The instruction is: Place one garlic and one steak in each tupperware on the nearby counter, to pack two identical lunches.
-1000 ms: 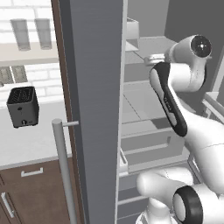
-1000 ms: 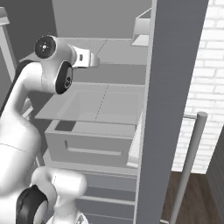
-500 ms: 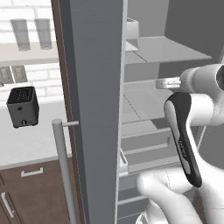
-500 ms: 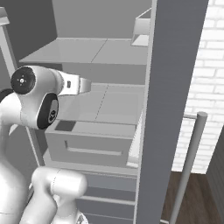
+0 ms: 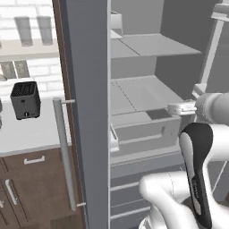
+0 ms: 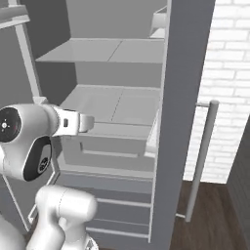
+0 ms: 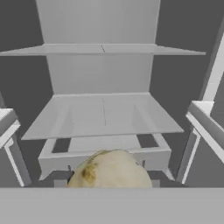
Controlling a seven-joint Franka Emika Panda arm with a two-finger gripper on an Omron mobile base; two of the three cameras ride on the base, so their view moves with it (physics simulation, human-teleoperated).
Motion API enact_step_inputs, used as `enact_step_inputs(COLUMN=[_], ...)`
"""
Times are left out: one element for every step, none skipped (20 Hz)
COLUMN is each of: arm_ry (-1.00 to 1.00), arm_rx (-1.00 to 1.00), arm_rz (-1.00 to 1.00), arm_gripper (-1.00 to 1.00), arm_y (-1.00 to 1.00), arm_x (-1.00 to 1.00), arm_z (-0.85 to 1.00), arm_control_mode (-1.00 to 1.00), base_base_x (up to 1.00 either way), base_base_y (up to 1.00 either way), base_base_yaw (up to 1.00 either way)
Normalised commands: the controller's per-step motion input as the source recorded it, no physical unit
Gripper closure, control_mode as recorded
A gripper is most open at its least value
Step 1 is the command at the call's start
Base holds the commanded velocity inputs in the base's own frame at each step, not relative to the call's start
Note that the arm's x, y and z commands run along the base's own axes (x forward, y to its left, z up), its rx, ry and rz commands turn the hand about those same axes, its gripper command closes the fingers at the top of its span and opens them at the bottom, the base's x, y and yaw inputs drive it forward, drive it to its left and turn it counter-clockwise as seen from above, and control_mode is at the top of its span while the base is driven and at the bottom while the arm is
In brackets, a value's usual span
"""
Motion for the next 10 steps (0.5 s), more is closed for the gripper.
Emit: enact_step_inputs(arm_ry=[0.00,0.00,0.00,0.00,0.00,0.00,0.00,0.00,0.00,0.00], arm_rx=[0.00,0.00,0.00,0.00,0.00,0.00,0.00,0.00,0.00,0.00], arm_rz=[0.00,0.00,0.00,0.00,0.00,0.00,0.00,0.00,0.00,0.00], arm_gripper=[1.00,1.00,1.00,1.00,1.00,1.00,1.00,1.00,1.00,1.00], arm_y=[0.00,0.00,0.00,0.00,0.00,0.00,0.00,0.00,0.00,0.00], arm_x=[0.00,0.00,0.00,0.00,0.00,0.00,0.00,0.00,0.00,0.00], arm_z=[0.00,0.00,0.00,0.00,0.00,0.00,0.00,0.00,0.00,0.00], arm_control_mode=[1.00,1.00,1.00,1.00,1.00,1.00,1.00,1.00,1.00,1.00], base_base_x=[-1.00,-1.00,-1.00,-1.00,-1.00,-1.00,-1.00,-0.79,-0.51,-0.32], base_base_y=[0.00,0.07,0.16,0.21,0.29,0.39,0.46,0.50,0.45,0.47], base_base_yaw=[0.08,0.14,0.20,0.25,0.35,0.45,0.59,0.68,0.78,0.84])
